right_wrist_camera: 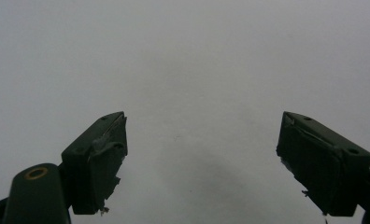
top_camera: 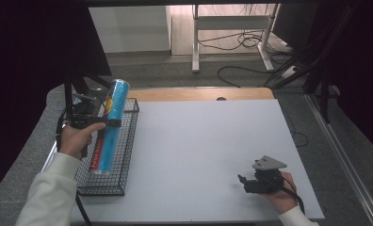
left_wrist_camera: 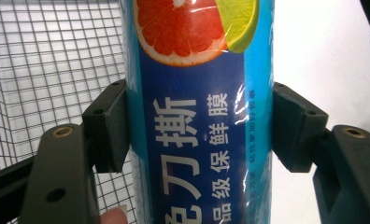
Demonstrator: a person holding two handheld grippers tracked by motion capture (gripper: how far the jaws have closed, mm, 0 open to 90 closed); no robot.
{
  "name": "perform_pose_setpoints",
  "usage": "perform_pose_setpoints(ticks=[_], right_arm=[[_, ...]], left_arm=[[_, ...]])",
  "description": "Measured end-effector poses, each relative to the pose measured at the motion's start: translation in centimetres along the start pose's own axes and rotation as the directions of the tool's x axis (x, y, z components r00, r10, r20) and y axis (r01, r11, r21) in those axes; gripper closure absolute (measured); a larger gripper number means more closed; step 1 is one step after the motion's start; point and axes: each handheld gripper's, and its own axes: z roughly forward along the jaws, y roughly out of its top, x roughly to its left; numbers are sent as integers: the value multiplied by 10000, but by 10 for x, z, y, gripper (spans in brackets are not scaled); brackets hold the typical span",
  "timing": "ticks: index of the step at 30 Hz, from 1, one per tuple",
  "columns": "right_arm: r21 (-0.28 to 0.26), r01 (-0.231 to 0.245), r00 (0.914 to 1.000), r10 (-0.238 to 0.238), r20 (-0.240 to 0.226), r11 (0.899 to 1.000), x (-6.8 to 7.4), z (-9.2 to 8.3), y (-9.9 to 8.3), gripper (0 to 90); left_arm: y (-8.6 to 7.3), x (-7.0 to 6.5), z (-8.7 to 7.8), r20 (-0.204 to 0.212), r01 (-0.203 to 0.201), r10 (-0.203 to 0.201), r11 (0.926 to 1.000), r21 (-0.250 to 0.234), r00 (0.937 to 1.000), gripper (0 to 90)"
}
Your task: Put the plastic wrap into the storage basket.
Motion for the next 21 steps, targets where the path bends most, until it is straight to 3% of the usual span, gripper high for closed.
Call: perform_pose_setpoints(ticks=[21], right_arm=[[86,88,10000,-88,14,9999,0,1,-1,167]], left_arm=[[-7,24,17,-708,489,-463,9981,367,9964,316]])
